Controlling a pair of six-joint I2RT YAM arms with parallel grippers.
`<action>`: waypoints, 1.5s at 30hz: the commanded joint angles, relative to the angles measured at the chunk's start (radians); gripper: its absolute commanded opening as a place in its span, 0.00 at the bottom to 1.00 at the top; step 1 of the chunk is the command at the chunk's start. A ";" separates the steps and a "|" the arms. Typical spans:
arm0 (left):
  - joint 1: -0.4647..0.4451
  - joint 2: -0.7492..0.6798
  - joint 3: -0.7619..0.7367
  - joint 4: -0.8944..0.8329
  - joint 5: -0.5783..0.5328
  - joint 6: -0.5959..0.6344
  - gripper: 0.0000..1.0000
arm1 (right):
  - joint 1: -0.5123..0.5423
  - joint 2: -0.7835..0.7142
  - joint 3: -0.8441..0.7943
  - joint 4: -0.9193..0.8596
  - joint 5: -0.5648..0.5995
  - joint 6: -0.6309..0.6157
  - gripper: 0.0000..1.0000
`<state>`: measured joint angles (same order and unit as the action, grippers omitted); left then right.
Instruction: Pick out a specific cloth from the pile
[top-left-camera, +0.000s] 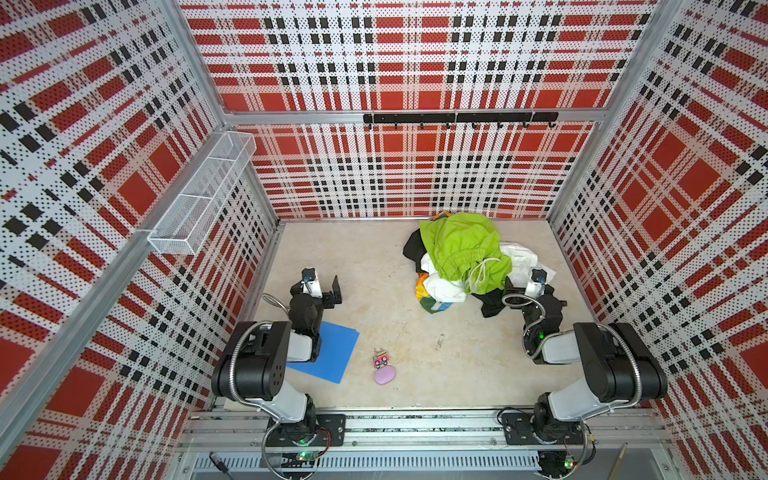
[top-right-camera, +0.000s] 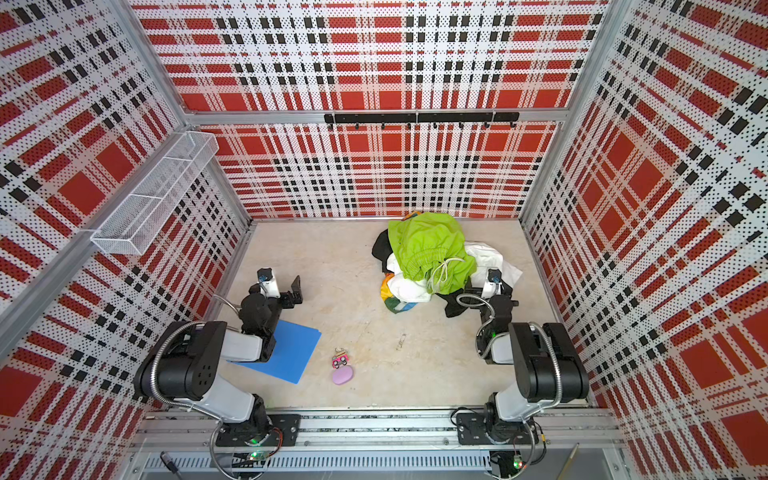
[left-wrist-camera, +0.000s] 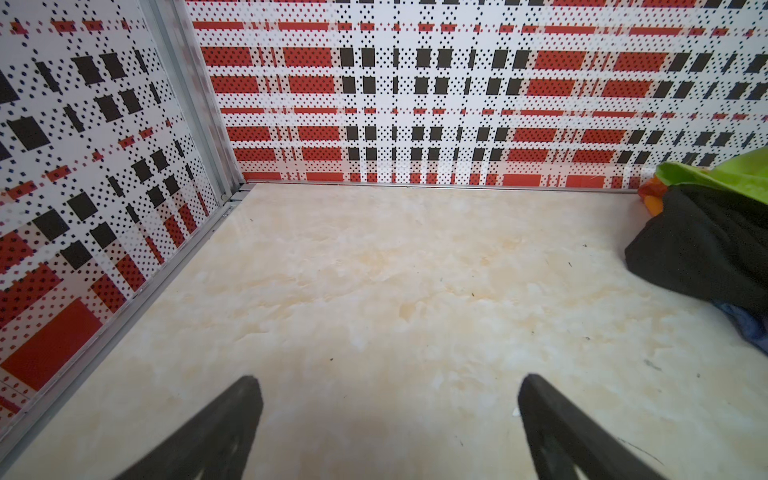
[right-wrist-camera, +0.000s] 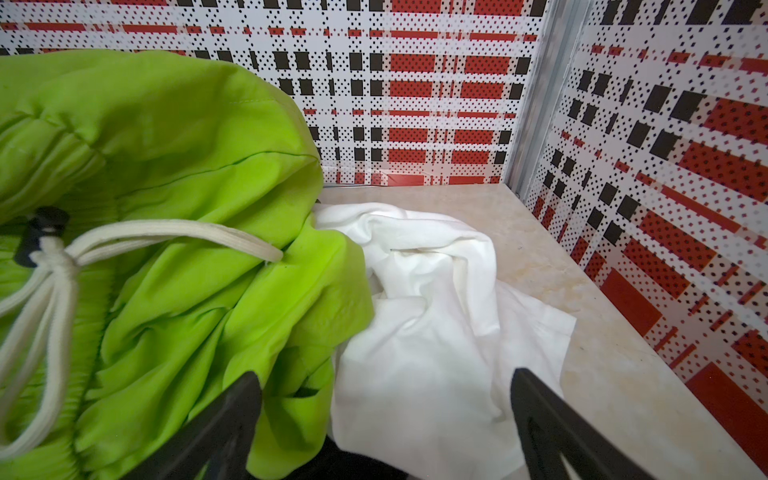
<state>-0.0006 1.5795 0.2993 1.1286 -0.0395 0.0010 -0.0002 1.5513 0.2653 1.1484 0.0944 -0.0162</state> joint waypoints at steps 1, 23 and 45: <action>0.007 -0.006 0.008 0.019 0.010 -0.008 0.99 | 0.003 0.004 0.010 0.044 -0.005 -0.016 1.00; 0.018 -0.007 0.005 0.019 0.030 -0.018 0.99 | 0.004 0.004 0.011 0.042 -0.005 -0.014 1.00; -0.003 -0.013 -0.018 0.055 0.040 0.012 0.99 | 0.002 0.001 -0.056 0.171 0.060 0.009 1.00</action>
<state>0.0044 1.5791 0.2958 1.1370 0.0006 -0.0059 -0.0002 1.5513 0.2207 1.2198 0.1383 -0.0105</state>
